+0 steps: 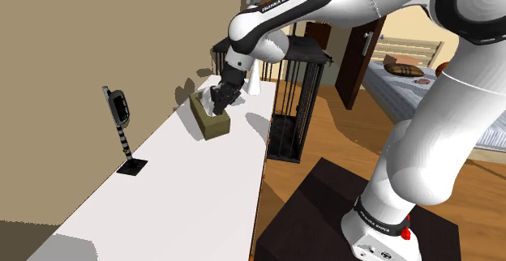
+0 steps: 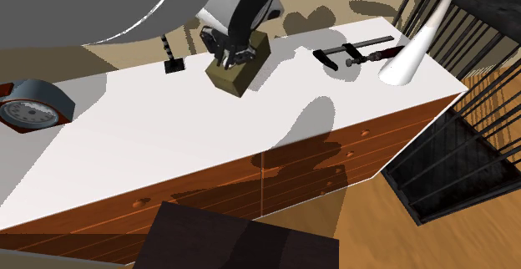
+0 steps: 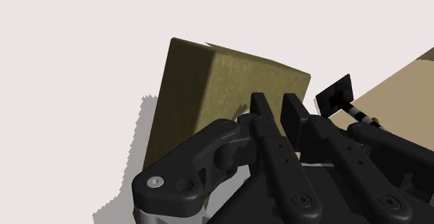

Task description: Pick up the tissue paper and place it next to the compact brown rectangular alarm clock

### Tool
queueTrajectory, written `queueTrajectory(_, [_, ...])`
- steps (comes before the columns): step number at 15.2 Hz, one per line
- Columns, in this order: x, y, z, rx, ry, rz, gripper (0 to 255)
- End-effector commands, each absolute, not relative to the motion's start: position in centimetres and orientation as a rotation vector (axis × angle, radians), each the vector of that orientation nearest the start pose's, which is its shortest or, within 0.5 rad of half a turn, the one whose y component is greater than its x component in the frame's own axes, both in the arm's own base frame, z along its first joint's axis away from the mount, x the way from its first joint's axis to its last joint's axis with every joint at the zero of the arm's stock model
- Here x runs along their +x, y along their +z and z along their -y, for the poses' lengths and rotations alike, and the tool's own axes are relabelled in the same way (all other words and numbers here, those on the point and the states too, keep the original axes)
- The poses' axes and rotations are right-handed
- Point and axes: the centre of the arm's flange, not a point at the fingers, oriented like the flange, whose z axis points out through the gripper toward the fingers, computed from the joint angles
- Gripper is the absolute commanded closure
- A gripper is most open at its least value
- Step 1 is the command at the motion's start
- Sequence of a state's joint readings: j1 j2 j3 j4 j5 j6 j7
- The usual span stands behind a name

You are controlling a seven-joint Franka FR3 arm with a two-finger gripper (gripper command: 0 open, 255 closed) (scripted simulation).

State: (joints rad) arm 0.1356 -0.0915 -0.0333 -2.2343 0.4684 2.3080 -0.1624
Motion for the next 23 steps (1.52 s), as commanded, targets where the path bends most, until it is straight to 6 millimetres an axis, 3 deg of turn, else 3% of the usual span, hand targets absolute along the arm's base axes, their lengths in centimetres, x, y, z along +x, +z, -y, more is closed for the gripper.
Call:
queueTrajectory(1, [52.5,43.9,-6.2,-2.763,-0.241,-0.035,255])
queueTrajectory(23, [52.5,55.5,-6.2,-2.763,-0.241,-0.035,255])
